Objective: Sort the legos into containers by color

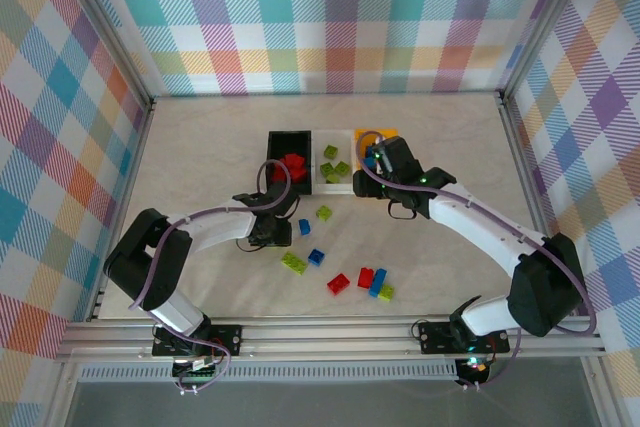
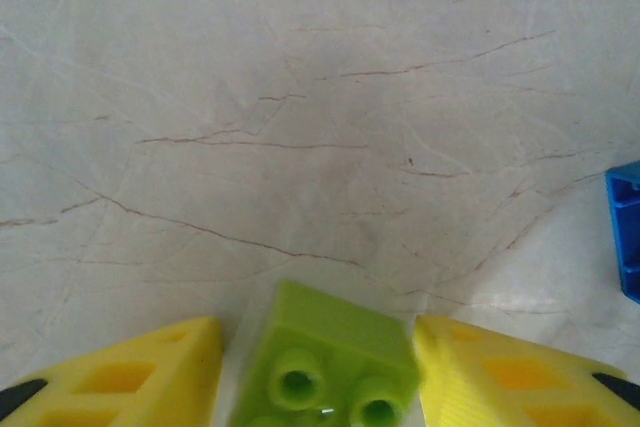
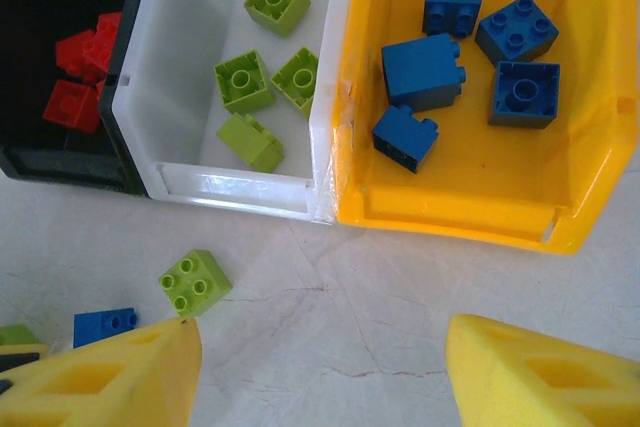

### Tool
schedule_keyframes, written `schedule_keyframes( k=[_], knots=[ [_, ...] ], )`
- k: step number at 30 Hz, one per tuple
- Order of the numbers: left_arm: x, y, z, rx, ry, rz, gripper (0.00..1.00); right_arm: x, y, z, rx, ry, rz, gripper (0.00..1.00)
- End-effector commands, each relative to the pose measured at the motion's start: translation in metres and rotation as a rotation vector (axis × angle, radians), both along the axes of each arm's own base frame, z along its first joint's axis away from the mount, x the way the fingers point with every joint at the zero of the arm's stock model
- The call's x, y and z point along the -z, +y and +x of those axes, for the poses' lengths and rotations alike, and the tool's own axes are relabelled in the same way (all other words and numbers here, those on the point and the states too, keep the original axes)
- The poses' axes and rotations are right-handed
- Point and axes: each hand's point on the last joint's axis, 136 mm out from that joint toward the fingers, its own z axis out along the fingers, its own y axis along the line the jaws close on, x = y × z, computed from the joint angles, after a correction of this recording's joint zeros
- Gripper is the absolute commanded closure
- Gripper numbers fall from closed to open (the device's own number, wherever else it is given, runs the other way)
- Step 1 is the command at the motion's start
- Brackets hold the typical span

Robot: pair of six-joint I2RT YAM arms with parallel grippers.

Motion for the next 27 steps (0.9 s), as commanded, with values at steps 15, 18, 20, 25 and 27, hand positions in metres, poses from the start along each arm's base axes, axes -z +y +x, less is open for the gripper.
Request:
schedule_keyframes(
  k=[15, 18, 20, 25, 27],
  knots=[
    [-0.088, -0.039, 0.044, 0.027, -0.159, -0.133, 0.63, 0.012, -0.019, -0.011, 0.063, -0.009, -0.002, 0.33],
    [-0.113, -0.062, 0.079, 0.034, -0.209, -0.176, 0.64, 0.017, -0.022, -0.016, 0.068, 0.005, 0.001, 0.33],
    [-0.124, -0.075, 0.103, 0.043, -0.235, -0.168, 0.65, 0.02, -0.024, -0.019, 0.071, 0.013, 0.0, 0.33],
    [-0.124, -0.102, 0.154, 0.076, -0.235, -0.118, 0.67, 0.027, -0.027, -0.024, 0.077, 0.031, -0.011, 0.33],
    [-0.122, -0.109, 0.169, 0.079, -0.232, -0.099, 0.68, 0.027, -0.028, -0.025, 0.077, 0.034, -0.009, 0.33]
  ],
)
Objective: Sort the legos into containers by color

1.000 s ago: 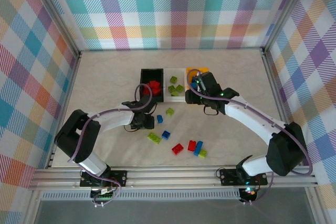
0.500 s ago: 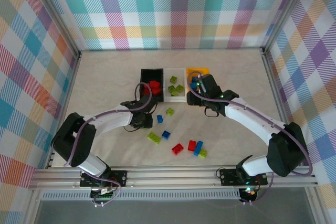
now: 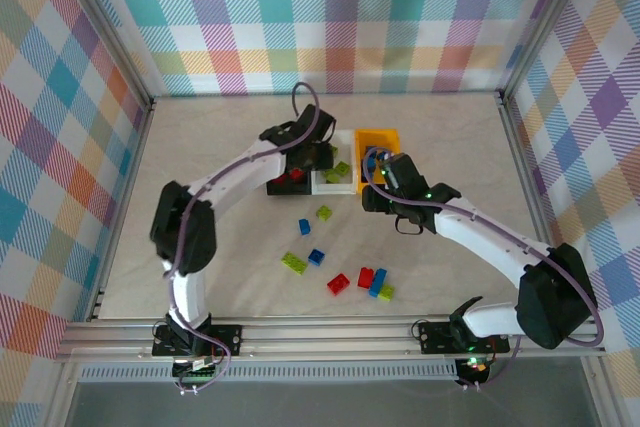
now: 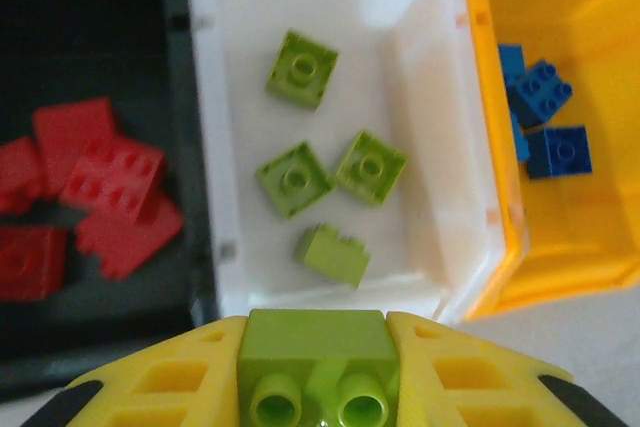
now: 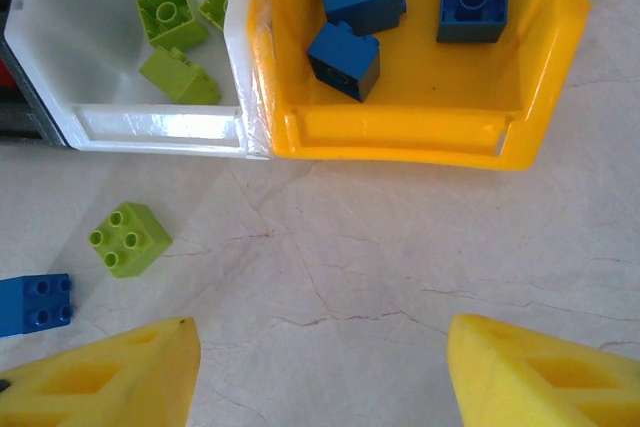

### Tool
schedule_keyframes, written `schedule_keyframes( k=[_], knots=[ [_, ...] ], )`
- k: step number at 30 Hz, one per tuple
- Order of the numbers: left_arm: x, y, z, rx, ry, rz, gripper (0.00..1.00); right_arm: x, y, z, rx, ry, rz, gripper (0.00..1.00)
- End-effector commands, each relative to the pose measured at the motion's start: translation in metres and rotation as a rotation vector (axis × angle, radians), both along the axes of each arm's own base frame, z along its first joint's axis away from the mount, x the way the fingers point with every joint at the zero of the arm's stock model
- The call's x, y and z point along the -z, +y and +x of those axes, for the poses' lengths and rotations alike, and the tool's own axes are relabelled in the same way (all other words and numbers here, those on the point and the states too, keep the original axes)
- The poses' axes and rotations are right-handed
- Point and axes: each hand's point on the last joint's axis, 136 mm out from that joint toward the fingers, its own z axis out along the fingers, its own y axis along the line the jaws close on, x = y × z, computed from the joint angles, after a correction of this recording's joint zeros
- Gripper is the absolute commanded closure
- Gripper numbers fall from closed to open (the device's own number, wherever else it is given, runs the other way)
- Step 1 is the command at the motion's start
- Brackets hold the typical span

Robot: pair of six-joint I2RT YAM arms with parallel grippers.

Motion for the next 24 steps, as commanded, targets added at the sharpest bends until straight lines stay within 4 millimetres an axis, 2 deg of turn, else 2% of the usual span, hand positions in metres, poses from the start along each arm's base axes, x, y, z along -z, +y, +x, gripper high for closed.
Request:
schedule_keyframes(
  k=[1, 4, 7, 10, 13, 17, 19, 24],
  knots=[
    [0.019, 0.008, 0.013, 0.008, 0.064, 0.104, 0.68, -0.006, -0.005, -0.001, 0.024, -0.016, 0.018, 0.33],
    [0.031, 0.004, 0.029, -0.003, 0.086, 0.118, 0.68, -0.007, -0.003, -0.002, 0.017, -0.015, 0.027, 0.33],
    [0.039, 0.0, 0.037, -0.008, 0.108, 0.121, 0.62, -0.006, -0.002, -0.004, 0.008, -0.009, 0.038, 0.33],
    [0.038, -0.008, 0.039, -0.007, 0.117, 0.087, 0.47, -0.004, -0.001, -0.007, -0.001, -0.005, 0.045, 0.31],
    [0.02, -0.013, 0.034, -0.002, 0.086, 0.047, 0.35, -0.003, 0.003, -0.01, -0.026, 0.001, 0.061, 0.31],
    [-0.021, -0.009, 0.022, -0.007, 0.017, -0.03, 0.28, -0.001, 0.018, -0.017, -0.091, 0.012, 0.093, 0.31],
    [-0.043, 0.0, 0.01, -0.019, -0.029, -0.076, 0.24, 0.004, 0.034, -0.024, -0.144, 0.029, 0.096, 0.31],
    [-0.06, 0.048, -0.035, -0.084, -0.087, -0.131, 0.19, 0.014, 0.081, -0.038, -0.259, 0.057, 0.099, 0.31]
  ],
)
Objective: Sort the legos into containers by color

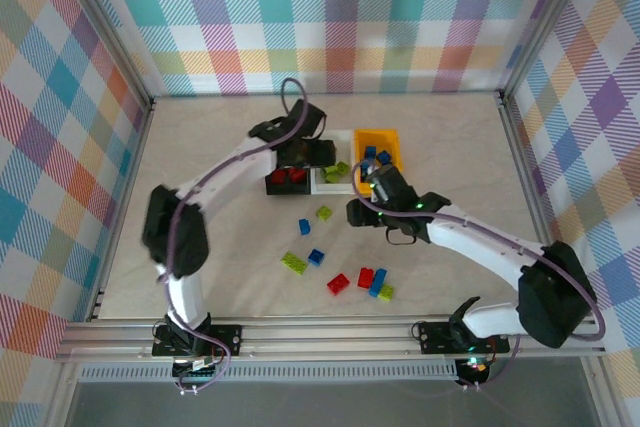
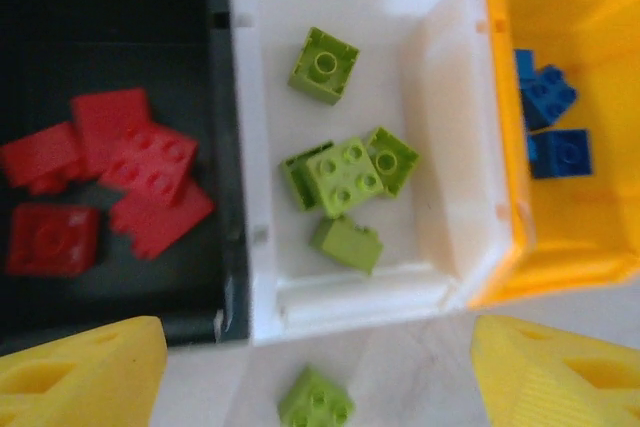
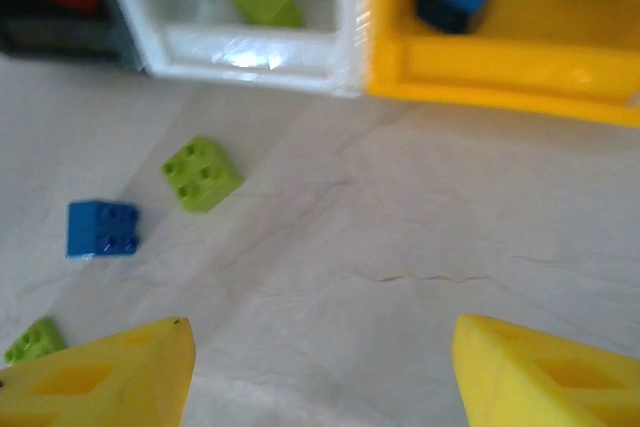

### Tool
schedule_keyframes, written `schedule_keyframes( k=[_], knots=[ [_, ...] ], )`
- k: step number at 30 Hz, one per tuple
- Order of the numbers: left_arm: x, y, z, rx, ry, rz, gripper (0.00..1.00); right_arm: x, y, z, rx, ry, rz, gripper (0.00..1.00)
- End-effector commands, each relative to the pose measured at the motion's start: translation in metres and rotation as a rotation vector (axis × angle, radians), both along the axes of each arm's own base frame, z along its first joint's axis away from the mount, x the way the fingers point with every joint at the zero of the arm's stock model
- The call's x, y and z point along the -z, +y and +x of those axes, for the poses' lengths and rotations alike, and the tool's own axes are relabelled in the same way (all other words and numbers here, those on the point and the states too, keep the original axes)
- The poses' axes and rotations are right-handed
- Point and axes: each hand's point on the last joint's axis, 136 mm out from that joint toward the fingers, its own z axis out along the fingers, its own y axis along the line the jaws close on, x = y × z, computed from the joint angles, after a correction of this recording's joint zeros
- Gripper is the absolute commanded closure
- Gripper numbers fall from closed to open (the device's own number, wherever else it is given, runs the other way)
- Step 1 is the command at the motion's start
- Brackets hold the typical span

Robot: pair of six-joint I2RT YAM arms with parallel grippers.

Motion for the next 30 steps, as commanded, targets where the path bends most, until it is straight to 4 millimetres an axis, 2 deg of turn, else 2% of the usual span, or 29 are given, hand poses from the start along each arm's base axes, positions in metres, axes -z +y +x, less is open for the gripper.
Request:
schedule_keyframes(
  k=[1, 6, 10, 15, 22, 30],
  knots=[
    [-0.026, 0.032, -0.022, -0.069, -0.088, -0.074, 0.18, -0.001, 0.041, -0.005, -0.094, 0.003, 0.04, 0.31],
    [0.008, 0.103, -0.075, -0.209, -0.068, -0.085, 0.13, 0.014, 0.09, -0.008, -0.187, 0.028, 0.01, 0.33],
    [0.046, 0.136, -0.11, -0.273, -0.006, -0.121, 0.08, 0.033, 0.115, -0.001, -0.211, 0.053, -0.031, 0.34],
    [0.063, 0.149, -0.129, -0.3, 0.034, -0.145, 0.05, 0.054, 0.128, 0.01, -0.205, 0.08, -0.093, 0.39],
    [0.05, 0.158, -0.132, -0.315, -0.011, -0.168, 0.02, 0.074, 0.143, 0.011, -0.231, 0.098, -0.156, 0.45],
    [0.049, 0.161, -0.134, -0.323, -0.008, -0.174, 0.0, 0.08, 0.145, 0.012, -0.223, 0.106, -0.174, 0.67]
  ],
)
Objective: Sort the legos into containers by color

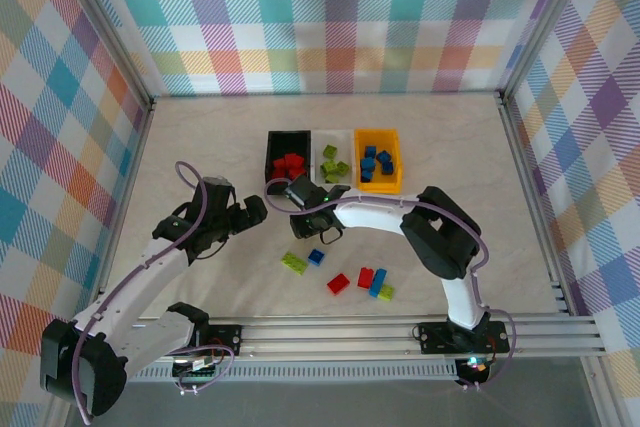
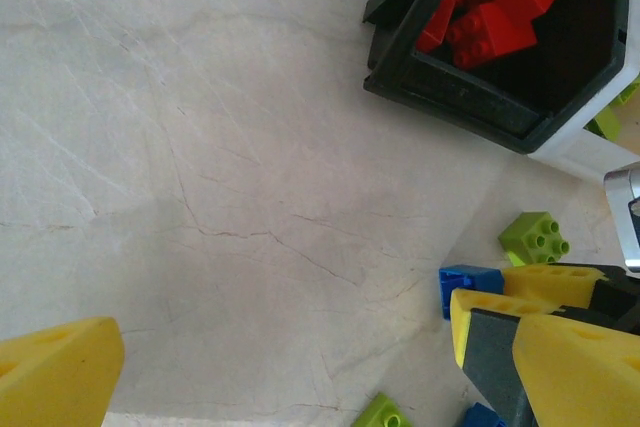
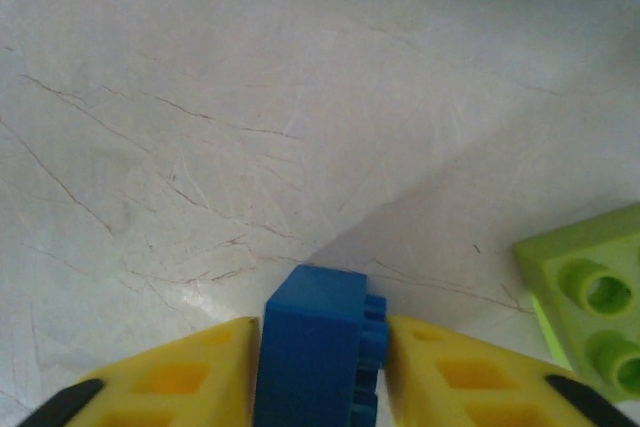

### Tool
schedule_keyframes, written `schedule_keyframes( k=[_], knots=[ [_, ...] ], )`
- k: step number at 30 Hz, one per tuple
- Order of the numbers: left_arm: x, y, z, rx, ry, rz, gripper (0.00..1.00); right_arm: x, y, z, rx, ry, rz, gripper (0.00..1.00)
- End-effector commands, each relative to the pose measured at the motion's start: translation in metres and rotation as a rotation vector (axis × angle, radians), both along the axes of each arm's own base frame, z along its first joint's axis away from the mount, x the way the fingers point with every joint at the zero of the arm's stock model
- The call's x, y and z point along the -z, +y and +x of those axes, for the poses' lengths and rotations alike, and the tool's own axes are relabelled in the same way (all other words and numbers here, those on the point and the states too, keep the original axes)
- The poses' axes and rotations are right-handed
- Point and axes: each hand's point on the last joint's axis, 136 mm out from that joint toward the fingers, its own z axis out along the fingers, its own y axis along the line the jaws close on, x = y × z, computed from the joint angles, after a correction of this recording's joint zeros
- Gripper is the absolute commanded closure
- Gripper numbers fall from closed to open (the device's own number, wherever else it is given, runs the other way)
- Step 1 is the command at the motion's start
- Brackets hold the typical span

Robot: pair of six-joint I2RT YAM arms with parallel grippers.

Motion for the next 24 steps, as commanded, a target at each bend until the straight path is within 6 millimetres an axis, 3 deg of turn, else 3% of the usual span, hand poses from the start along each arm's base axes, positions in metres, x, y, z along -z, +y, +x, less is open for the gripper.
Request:
schedule_keyframes(
  k=[1, 5, 9, 12, 16, 19, 24],
  knots=[
    [-0.006, 0.002, 0.002, -0.017, -0.02, -0.022, 0.0, -0.005, 0.003, 0.002, -0.001, -0.009, -0.003, 0.69],
    [-0.013, 0.002, 0.004, -0.014, -0.036, -0.029, 0.0, -0.022, 0.003, 0.003, -0.002, -0.043, 0.032, 0.75],
    [-0.013, -0.003, 0.009, 0.012, -0.032, -0.029, 0.0, -0.059, -0.016, 0.008, 0.023, -0.121, 0.057, 0.77],
    [-0.012, -0.013, 0.014, 0.046, -0.021, -0.063, 0.0, -0.087, -0.051, 0.023, 0.093, -0.176, 0.074, 0.77],
    [-0.011, -0.024, 0.018, 0.074, -0.023, -0.109, 0.01, -0.107, -0.117, 0.057, 0.255, -0.195, 0.096, 0.77],
    [-0.009, -0.028, 0.018, 0.09, -0.012, -0.12, 0.02, -0.109, -0.157, 0.086, 0.364, -0.184, 0.098, 0.77],
    [-0.001, -0.032, 0.016, 0.107, 0.02, -0.13, 0.02, -0.096, -0.192, 0.131, 0.471, -0.16, 0.039, 0.75]
  ],
)
